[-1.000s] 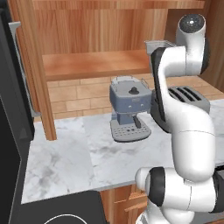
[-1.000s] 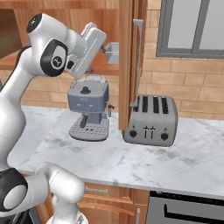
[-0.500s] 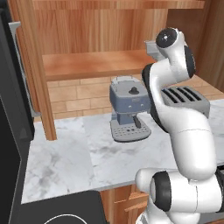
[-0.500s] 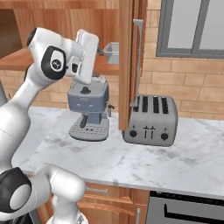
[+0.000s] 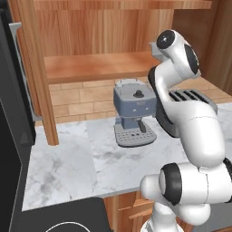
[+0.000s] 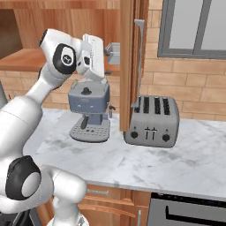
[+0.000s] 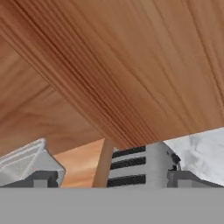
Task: Retrieve the tupperware and aluminum foil from the cabinet and place them on the dining counter near the plate with sweet potato and cucumber to prepare for storing leftovers.
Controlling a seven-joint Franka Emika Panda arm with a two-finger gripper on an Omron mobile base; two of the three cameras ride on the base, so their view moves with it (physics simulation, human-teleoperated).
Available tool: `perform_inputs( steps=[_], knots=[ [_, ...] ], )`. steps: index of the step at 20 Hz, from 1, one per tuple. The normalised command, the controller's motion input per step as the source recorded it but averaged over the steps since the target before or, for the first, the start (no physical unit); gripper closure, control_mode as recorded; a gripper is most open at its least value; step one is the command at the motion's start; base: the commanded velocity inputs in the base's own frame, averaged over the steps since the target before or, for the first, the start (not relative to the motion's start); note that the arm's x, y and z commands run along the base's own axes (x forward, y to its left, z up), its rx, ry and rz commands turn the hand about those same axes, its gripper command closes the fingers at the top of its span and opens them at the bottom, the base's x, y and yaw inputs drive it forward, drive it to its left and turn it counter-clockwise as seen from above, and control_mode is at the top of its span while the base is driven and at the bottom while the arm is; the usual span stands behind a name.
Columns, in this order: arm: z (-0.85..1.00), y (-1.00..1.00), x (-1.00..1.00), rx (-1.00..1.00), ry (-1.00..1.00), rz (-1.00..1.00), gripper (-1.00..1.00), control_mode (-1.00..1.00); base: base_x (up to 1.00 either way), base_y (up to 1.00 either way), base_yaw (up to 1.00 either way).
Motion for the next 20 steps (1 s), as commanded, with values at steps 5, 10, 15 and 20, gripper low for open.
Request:
perform_inputs(
  steps=[5, 10, 15, 20],
  knots=[
    [0.31, 0.00, 0.48, -0.10, 0.26, 0.04, -1.00, -1.00, 0.00, 0.00, 0.00],
    [0.41, -0.09, 0.56, -0.02, 0.23, 0.00, -1.00, -1.00, 0.00, 0.00, 0.00],
    [-0.05, -0.11, 0.54, 0.00, 0.20, 0.00, -1.00, -1.00, 0.00, 0.00, 0.00],
    [-0.41, -0.02, 0.58, 0.00, 0.12, 0.00, -1.00, -1.00, 0.00, 0.00, 0.00]
  ],
)
